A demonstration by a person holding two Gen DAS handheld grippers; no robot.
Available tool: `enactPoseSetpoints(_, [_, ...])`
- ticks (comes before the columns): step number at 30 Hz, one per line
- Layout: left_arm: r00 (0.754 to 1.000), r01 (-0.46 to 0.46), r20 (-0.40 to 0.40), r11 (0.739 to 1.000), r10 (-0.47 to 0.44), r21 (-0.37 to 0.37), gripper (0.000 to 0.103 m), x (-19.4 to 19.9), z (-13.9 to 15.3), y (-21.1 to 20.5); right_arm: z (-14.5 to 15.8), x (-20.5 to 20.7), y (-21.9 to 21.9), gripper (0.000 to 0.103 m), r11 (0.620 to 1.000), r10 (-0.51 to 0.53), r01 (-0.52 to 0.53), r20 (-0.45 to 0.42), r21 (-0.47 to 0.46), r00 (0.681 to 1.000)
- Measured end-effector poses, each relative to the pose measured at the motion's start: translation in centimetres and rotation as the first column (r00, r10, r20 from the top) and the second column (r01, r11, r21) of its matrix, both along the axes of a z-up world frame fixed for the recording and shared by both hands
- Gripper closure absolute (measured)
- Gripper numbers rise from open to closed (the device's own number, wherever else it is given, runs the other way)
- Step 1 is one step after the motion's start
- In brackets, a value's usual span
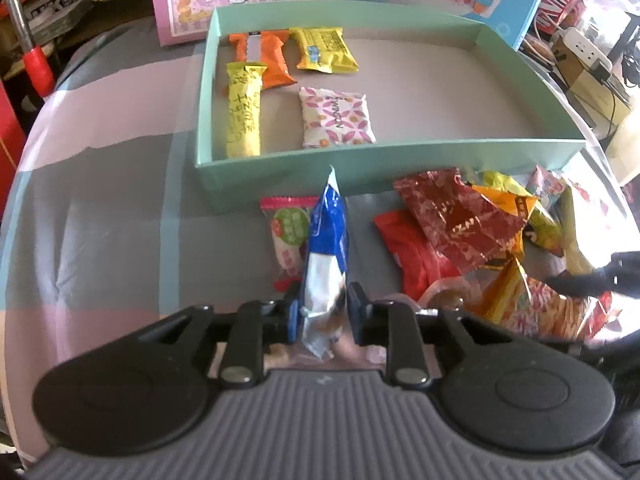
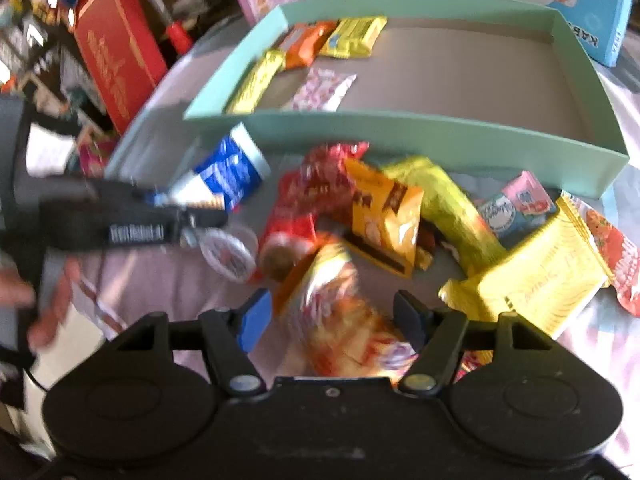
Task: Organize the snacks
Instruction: 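Grasp the blue wafer packet with the left tool while the right grasps the fries-print bag, then place the blue packet and fries-print bag into the tray's second row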
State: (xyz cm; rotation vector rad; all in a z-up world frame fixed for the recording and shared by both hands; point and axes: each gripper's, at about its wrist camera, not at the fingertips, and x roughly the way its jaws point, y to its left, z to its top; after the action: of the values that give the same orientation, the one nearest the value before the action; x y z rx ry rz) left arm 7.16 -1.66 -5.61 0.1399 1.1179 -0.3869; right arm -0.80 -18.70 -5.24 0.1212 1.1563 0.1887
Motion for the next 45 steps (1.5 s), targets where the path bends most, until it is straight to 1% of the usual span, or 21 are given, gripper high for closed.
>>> enactPoseSetpoints(3, [1.000,-0.013,0.000,1.000,0.013,-0.004,0.076,0.3,-0.1,0.0,0.0,-0.5,0.4,0.031,0.999,0.032,-0.032,0.002,-0.034,0.999])
enactPoseSetpoints(6, [1.000,-0.018,-0.002,1.000,0.018,0.000,0.076,0.4,-0.3,-0.2,-0.1,-0.4,1.1,0.031,0.996,0.064,-0.062,0.016,-0.071,0.998])
enactPoseSetpoints(7, [1.000,-0.021,-0.001,1.000,0.021,0.000,0.076,0.5,-0.2,-0.2,-0.2,-0.3,1.4,0.033,0.993,0.074,-0.072,0.021,-0.089,0.997])
enactPoseSetpoints(8, [1.000,-0.024,0.000,1.000,0.024,-0.002,0.076,0.5,-0.1,-0.2,-0.3,-0.3,1.7,0.046,0.991,0.080,-0.076,0.031,-0.112,0.996])
enactPoseSetpoints(9, [1.000,-0.025,0.003,1.000,0.025,-0.005,0.076,0.5,0.0,-0.2,-0.4,-0.3,1.9,0.055,0.989,0.082,-0.076,0.035,-0.128,0.996])
enactPoseSetpoints(10, [1.000,-0.024,0.005,1.000,0.024,-0.007,0.075,0.6,0.1,-0.3,-0.5,-0.2,2.0,0.061,0.990,0.076,-0.072,0.034,-0.124,0.997])
enactPoseSetpoints(11, [1.000,-0.020,0.007,1.000,0.020,-0.009,0.075,0.7,0.2,-0.4,-0.6,-0.1,1.9,0.063,0.991,0.066,-0.061,0.034,-0.115,0.997])
enactPoseSetpoints(13, [1.000,-0.006,0.011,1.000,0.006,-0.005,0.075,0.8,0.3,-0.8,-0.7,0.0,1.8,0.064,0.993,0.052,-0.048,0.038,-0.105,0.998])
enactPoseSetpoints(17, [1.000,0.023,0.015,0.999,-0.024,0.029,0.074,1.0,-0.2,-1.9,-0.4,0.2,0.9,0.065,0.998,0.011,-0.009,0.024,-0.063,1.000])
enactPoseSetpoints(21, [0.998,0.056,-0.001,0.998,-0.056,0.013,0.083,0.4,-0.1,-2.2,0.2,0.0,0.2,0.065,1.000,-0.018,0.018,0.026,-0.013,0.999])
enactPoseSetpoints(23, [0.997,0.073,0.009,0.996,-0.074,0.046,0.081,-0.1,-0.2,-2.6,0.3,0.0,0.1,0.065,1.000,-0.020,0.020,0.027,-0.011,0.999])
enactPoseSetpoints(25, [0.998,0.065,0.000,0.996,-0.065,0.068,0.075,0.0,-0.6,-2.8,0.2,-0.2,0.1,0.065,1.000,-0.025,0.025,0.029,-0.016,0.999])
enactPoseSetpoints(27, [0.999,0.051,-0.009,0.997,-0.051,0.058,0.076,0.2,-0.8,-2.9,0.2,-0.4,-0.2,0.065,0.999,-0.037,0.037,0.030,-0.010,0.999])
enactPoseSetpoints(28, [0.999,0.048,-0.010,0.997,-0.048,0.054,0.080,0.2,-0.7,-3.0,0.2,-0.5,-0.3,0.065,0.999,-0.047,0.047,0.035,-0.006,0.998])
enactPoseSetpoints(29, [0.999,0.046,-0.004,0.998,-0.046,0.052,0.089,0.1,-0.5,-3.1,0.2,-0.5,-0.5,0.065,0.998,-0.059,0.059,0.040,0.001,0.997])
enactPoseSetpoints(32, [0.998,0.048,0.036,0.997,-0.050,0.064,0.089,-0.6,0.4,-3.4,0.6,-0.8,-1.2,0.065,0.995,-0.093,0.091,0.053,0.034,0.994])
enactPoseSetpoints(33, [0.998,0.046,0.038,0.997,-0.048,0.060,0.089,-0.8,0.7,-3.3,0.8,-0.7,-1.5,0.065,0.994,-0.101,0.098,0.052,0.056,0.994])
enactPoseSetpoints(37, [0.999,0.025,0.027,0.999,-0.026,0.023,0.090,-1.3,2.0,-2.4,2.0,-0.8,-2.4,0.066,0.984,-0.127,0.118,0.059,0.131,0.990])
enactPoseSetpoints(40, [0.999,0.016,0.046,1.000,-0.015,-0.005,0.089,-1.5,3.7,-1.5,3.5,-0.3,-2.9,0.066,0.975,-0.139,0.123,0.079,0.184,0.987])
enactPoseSetpoints(43, [0.996,-0.006,0.087,0.999,0.009,-0.037,0.089,-0.6,5.9,-0.8,5.2,0.7,-3.4,0.066,0.965,-0.160,0.131,0.115,0.227,0.980])
enactPoseSetpoints(45, [0.992,-0.020,0.120,0.999,0.026,-0.050,0.089,0.6,7.0,-0.6,6.1,2.2,-3.7,0.066,0.961,-0.182,0.146,0.140,0.234,0.973])
